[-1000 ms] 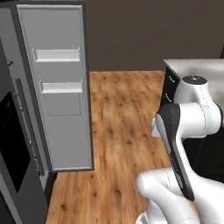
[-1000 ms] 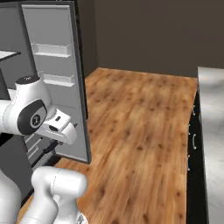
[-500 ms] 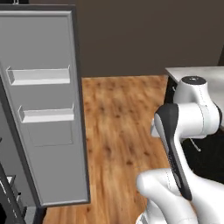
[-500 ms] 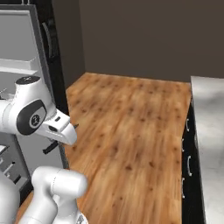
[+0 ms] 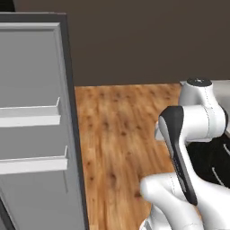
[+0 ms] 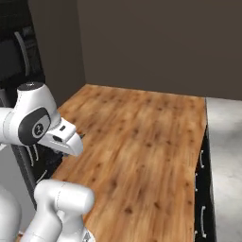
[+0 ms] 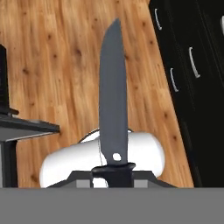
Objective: Retrieve the butter from the fridge and place it on a plate on the dining table. Then retrieve the butter knife by the fridge and place it near the plate.
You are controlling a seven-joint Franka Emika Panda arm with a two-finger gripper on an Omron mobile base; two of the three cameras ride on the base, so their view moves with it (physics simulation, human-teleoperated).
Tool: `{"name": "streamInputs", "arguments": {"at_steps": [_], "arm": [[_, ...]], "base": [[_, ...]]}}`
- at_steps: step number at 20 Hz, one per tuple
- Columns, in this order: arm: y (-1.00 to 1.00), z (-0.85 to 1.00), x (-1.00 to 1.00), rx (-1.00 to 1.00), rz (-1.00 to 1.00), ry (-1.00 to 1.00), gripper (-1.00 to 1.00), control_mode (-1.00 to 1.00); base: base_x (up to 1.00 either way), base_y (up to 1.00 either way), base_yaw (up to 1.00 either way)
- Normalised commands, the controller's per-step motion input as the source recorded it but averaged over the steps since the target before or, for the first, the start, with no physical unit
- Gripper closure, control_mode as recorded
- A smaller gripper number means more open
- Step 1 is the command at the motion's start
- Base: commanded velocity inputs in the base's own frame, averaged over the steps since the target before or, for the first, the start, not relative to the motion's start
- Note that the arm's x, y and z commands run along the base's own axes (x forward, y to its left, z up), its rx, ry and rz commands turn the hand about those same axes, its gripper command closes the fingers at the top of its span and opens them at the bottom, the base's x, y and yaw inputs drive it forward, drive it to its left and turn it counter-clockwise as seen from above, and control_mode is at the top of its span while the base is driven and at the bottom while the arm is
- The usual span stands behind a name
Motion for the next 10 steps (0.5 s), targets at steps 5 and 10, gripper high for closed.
{"name": "streamInputs", "arguments": {"at_steps": [5,10], "arm": [[0.0,0.0,0.0,0.0,0.0,0.0,1.0,1.0],[0.0,0.0,0.0,0.0,0.0,0.0,1.0,1.0]], "base": [[1.0,-0.5,0.0],[1.0,-0.5,0.0]]}}
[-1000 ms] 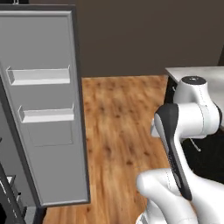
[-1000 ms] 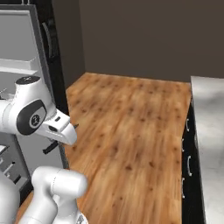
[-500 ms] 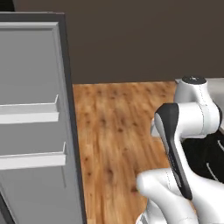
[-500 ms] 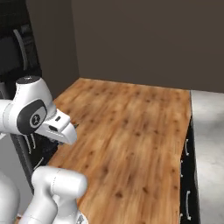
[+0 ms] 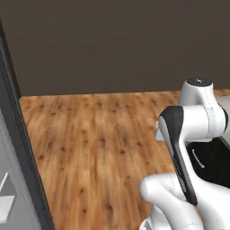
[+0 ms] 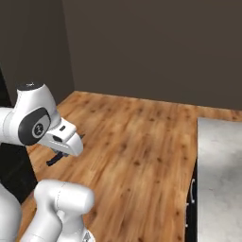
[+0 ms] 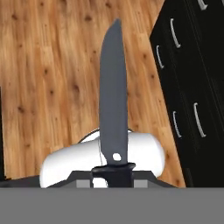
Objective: Retrieve the butter from the fridge and place it on a plate on the dining table. Then retrieve the butter knife by the fridge and place it near the plate.
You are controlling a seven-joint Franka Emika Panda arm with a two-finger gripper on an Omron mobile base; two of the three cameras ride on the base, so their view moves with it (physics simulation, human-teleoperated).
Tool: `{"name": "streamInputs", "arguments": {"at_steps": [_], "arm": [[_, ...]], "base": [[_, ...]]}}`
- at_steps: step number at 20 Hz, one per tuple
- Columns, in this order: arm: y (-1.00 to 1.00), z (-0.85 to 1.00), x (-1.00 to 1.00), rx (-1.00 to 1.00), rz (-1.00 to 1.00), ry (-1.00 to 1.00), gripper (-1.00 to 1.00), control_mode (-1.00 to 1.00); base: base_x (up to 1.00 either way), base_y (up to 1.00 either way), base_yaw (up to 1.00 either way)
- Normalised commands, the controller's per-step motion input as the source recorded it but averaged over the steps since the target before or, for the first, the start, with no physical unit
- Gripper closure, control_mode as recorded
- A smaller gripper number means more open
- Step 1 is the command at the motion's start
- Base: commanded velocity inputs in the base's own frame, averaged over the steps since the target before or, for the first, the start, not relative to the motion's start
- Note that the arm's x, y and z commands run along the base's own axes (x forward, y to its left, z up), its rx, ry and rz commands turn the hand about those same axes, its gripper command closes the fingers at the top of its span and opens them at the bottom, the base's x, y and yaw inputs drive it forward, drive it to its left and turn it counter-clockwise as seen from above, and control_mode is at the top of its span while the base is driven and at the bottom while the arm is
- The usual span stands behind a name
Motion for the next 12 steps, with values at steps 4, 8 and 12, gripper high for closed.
{"name": "streamInputs", "arguments": {"at_steps": [4,8,12], "arm": [[0.0,0.0,0.0,0.0,0.0,0.0,1.0,1.0],[0.0,0.0,0.0,0.0,0.0,0.0,1.0,1.0],[0.0,0.0,0.0,0.0,0.0,0.0,1.0,1.0]], "base": [[1.0,-0.34,-0.02],[1.0,0.0,-0.15],[1.0,0.0,-0.19]]}}
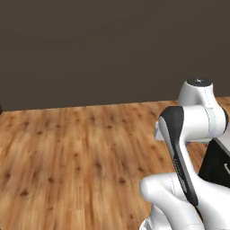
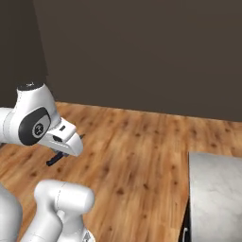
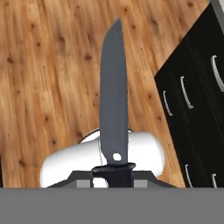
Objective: Retrieve the butter from the fridge and place it on a plate on the dining table. Then retrieve the butter knife by the fridge and place it near the plate.
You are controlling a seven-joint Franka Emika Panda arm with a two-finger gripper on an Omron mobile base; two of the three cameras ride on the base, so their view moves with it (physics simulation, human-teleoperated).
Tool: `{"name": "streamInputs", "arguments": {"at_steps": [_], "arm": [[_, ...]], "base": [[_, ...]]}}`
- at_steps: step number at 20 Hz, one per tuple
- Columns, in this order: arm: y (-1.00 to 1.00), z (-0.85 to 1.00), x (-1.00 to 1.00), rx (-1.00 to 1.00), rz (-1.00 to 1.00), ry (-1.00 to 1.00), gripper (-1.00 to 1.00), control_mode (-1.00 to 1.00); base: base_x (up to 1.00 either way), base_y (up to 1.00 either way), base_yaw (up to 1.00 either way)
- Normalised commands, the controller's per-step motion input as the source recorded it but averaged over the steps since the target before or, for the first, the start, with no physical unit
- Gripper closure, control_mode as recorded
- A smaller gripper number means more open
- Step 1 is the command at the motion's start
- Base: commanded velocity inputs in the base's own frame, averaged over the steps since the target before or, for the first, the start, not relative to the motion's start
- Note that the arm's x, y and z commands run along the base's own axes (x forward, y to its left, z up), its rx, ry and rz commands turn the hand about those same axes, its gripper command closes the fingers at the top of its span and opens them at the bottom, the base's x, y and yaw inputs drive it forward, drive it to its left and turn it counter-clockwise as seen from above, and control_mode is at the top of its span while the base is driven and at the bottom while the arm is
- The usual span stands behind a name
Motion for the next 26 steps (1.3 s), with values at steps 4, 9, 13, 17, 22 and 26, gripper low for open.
{"name": "streamInputs", "arguments": {"at_steps": [4,9,13,17,22,26], "arm": [[0.0,0.0,0.0,0.0,0.0,0.0,1.0,1.0],[0.0,0.0,0.0,0.0,0.0,0.0,1.0,1.0],[0.0,0.0,0.0,0.0,0.0,0.0,1.0,1.0],[0.0,0.0,0.0,0.0,0.0,0.0,1.0,1.0],[0.0,0.0,0.0,0.0,0.0,0.0,1.0,1.0],[0.0,0.0,0.0,0.0,0.0,0.0,1.0,1.0]], "base": [[1.0,0.0,-0.22],[1.0,0.01,-0.27],[1.0,0.06,-0.28],[1.0,0.12,-0.3],[1.0,0.06,-0.33],[1.0,0.0,-0.36]]}}
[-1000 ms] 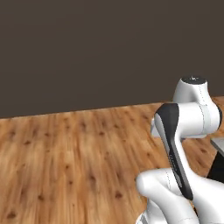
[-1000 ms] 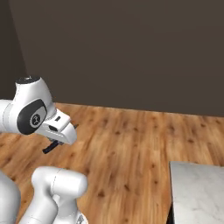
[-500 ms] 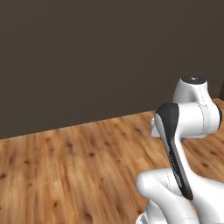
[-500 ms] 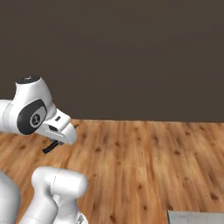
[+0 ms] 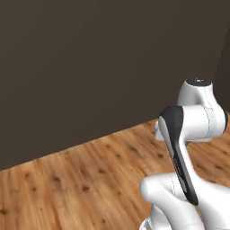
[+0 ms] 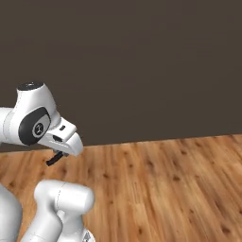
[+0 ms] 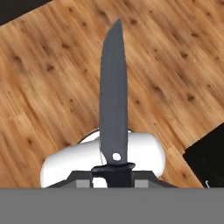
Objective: Retrieve the butter from the fridge and place it on a plate on the dining table. Then retrieve the butter knife by the fridge and place it near the plate.
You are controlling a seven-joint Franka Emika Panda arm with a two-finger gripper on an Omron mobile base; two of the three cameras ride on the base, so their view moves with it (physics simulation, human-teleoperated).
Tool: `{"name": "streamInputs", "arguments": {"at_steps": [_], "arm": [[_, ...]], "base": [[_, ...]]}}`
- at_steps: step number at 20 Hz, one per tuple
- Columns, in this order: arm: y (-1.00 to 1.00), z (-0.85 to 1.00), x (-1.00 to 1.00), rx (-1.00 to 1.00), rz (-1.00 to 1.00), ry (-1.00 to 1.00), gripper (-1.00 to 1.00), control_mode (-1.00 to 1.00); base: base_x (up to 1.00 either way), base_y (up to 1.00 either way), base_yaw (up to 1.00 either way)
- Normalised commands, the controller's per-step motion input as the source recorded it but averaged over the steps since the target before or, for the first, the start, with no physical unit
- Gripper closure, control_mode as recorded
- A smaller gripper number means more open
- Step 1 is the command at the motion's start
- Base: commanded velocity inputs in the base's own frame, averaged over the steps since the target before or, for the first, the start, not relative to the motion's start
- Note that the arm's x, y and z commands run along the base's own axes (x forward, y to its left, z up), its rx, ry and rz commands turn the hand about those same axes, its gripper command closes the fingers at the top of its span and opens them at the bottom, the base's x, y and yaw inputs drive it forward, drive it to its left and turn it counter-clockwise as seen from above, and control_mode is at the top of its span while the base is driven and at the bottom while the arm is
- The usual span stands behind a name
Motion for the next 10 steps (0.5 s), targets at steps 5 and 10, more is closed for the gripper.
{"name": "streamInputs", "arguments": {"at_steps": [5,10], "arm": [[0.0,0.0,0.0,0.0,0.0,0.0,1.0,1.0],[0.0,0.0,0.0,0.0,0.0,0.0,1.0,1.0]], "base": [[1.0,-0.02,-0.42],[0.96,-0.21,-0.48]]}}
